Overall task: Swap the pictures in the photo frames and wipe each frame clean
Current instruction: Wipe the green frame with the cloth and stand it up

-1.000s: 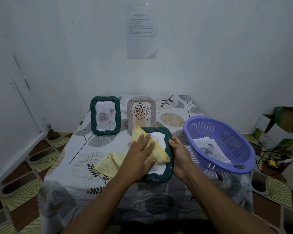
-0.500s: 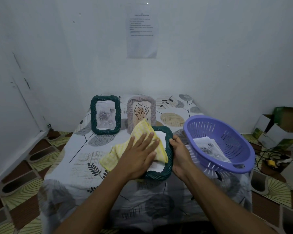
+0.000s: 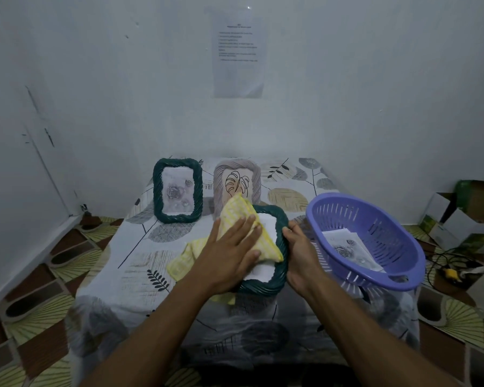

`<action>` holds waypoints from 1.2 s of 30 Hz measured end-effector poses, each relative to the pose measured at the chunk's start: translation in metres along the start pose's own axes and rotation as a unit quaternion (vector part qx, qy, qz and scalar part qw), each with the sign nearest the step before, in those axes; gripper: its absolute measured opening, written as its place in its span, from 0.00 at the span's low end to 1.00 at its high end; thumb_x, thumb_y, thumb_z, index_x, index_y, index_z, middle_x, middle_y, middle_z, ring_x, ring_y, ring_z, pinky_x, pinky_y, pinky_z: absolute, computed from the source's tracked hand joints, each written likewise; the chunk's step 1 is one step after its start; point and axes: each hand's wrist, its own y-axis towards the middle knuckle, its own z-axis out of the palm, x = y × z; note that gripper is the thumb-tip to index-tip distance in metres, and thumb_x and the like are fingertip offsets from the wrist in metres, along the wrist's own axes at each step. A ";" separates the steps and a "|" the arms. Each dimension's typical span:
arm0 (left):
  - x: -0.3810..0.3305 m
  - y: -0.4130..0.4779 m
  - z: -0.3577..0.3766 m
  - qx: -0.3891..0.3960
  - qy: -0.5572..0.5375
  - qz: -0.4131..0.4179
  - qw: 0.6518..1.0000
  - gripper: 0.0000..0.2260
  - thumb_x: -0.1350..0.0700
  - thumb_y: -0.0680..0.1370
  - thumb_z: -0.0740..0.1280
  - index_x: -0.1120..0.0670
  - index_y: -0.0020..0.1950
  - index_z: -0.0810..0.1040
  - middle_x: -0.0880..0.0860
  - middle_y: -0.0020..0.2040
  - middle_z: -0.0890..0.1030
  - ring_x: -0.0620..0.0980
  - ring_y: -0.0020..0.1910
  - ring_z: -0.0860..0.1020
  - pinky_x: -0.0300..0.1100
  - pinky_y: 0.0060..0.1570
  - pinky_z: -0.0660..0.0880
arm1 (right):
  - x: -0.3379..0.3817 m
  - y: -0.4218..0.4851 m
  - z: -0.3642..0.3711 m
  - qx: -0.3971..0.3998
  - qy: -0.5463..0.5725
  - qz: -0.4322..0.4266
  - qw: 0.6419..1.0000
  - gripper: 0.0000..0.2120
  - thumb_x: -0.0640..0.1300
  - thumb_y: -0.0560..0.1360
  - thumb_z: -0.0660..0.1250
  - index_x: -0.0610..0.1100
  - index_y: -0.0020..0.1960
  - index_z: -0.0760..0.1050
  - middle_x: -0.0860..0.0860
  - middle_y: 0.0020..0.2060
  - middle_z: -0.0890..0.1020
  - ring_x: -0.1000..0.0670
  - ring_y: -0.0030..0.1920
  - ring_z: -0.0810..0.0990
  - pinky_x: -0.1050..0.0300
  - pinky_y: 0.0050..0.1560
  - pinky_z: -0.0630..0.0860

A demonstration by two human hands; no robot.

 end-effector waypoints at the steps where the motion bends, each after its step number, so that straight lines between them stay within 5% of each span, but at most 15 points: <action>1: -0.002 -0.001 -0.001 -0.001 -0.008 0.016 1.000 0.30 0.38 0.78 0.32 0.45 0.78 0.46 0.44 0.78 0.42 0.43 0.77 0.40 0.57 0.73 0.37 | 0.002 0.001 0.000 -0.005 -0.004 -0.003 1.000 0.10 0.39 0.82 0.55 0.41 0.58 0.74 0.39 0.51 0.83 0.40 0.47 0.81 0.41 0.51 0.78; 7: -0.003 -0.041 0.018 0.012 -0.093 0.090 0.992 0.27 0.41 0.81 0.39 0.48 0.77 0.57 0.42 0.78 0.49 0.38 0.76 0.45 0.44 0.75 0.39 | 0.016 0.012 -0.009 -0.058 -0.027 -0.039 0.997 0.10 0.39 0.82 0.55 0.43 0.54 0.75 0.42 0.50 0.82 0.42 0.45 0.80 0.48 0.48 0.77; 11: 0.003 -0.041 0.015 -0.077 -0.110 0.080 0.988 0.19 0.48 0.83 0.53 0.53 0.67 0.75 0.48 0.70 0.71 0.43 0.70 0.67 0.41 0.73 0.57 | 0.014 0.013 -0.004 -0.076 -0.034 -0.036 0.996 0.09 0.39 0.82 0.55 0.45 0.51 0.74 0.42 0.49 0.82 0.43 0.45 0.79 0.47 0.50 0.76; 14: 0.015 -0.036 0.010 -0.128 -0.105 0.058 0.985 0.16 0.51 0.80 0.58 0.56 0.60 0.80 0.52 0.63 0.79 0.48 0.61 0.75 0.38 0.67 0.64 | 0.018 0.015 -0.007 -0.095 -0.031 -0.044 0.994 0.09 0.40 0.82 0.55 0.48 0.50 0.73 0.46 0.46 0.81 0.45 0.44 0.79 0.47 0.52 0.76; 18: 0.048 -0.030 0.010 -0.196 -0.079 -0.060 0.976 0.20 0.52 0.79 0.56 0.61 0.63 0.77 0.58 0.64 0.77 0.52 0.61 0.74 0.45 0.63 0.71 | 0.025 0.015 -0.014 -0.090 -0.046 -0.053 0.993 0.09 0.40 0.82 0.55 0.46 0.56 0.73 0.46 0.47 0.81 0.45 0.44 0.79 0.46 0.53 0.76; 22: 0.075 -0.032 0.015 -0.082 -0.023 -0.092 0.992 0.28 0.45 0.78 0.54 0.64 0.68 0.71 0.64 0.69 0.70 0.62 0.65 0.70 0.58 0.63 0.71 | 0.022 0.015 -0.010 -0.066 -0.074 -0.057 0.993 0.08 0.40 0.82 0.56 0.43 0.54 0.73 0.43 0.48 0.81 0.44 0.45 0.79 0.47 0.50 0.75; 25: 0.069 -0.043 0.034 0.058 -0.049 -0.099 0.992 0.46 0.25 0.70 0.35 0.53 0.77 0.55 0.52 0.78 0.50 0.53 0.77 0.50 0.55 0.74 0.52 | 0.012 0.015 -0.007 -0.061 -0.100 -0.053 0.992 0.08 0.41 0.82 0.56 0.41 0.56 0.73 0.41 0.50 0.81 0.43 0.46 0.79 0.45 0.49 0.76; 27: 0.062 -0.049 0.047 0.092 -0.054 -0.111 0.988 0.49 0.21 0.64 0.35 0.48 0.78 0.49 0.44 0.76 0.42 0.46 0.76 0.42 0.52 0.75 0.44 | 0.007 0.014 -0.006 -0.061 -0.112 -0.049 0.991 0.10 0.41 0.82 0.56 0.41 0.58 0.74 0.42 0.51 0.82 0.43 0.46 0.81 0.46 0.48 0.77; 29: 0.061 -0.051 0.053 0.069 -0.063 -0.111 0.989 0.48 0.21 0.66 0.39 0.50 0.77 0.55 0.47 0.77 0.47 0.49 0.77 0.47 0.54 0.75 0.50 | 0.004 0.012 -0.007 -0.064 -0.109 -0.047 0.991 0.11 0.41 0.82 0.56 0.43 0.59 0.75 0.44 0.50 0.84 0.43 0.46 0.82 0.47 0.47 0.78; 32: 0.075 -0.054 0.056 0.023 -0.050 -0.082 0.995 0.42 0.26 0.74 0.45 0.58 0.69 0.72 0.58 0.71 0.70 0.61 0.71 0.67 0.60 0.66 0.68 | 0.003 0.012 -0.009 -0.072 -0.101 -0.047 0.991 0.12 0.41 0.82 0.56 0.45 0.60 0.75 0.46 0.50 0.84 0.44 0.48 0.82 0.47 0.49 0.79; 36: 0.118 -0.074 0.050 0.001 -0.033 -0.175 0.984 0.43 0.27 0.73 0.45 0.60 0.67 0.74 0.61 0.69 0.72 0.63 0.69 0.68 0.58 0.66 0.66 | 0.001 0.013 -0.008 -0.070 -0.109 -0.043 0.991 0.10 0.41 0.82 0.56 0.46 0.57 0.76 0.45 0.51 0.84 0.43 0.48 0.82 0.45 0.51 0.78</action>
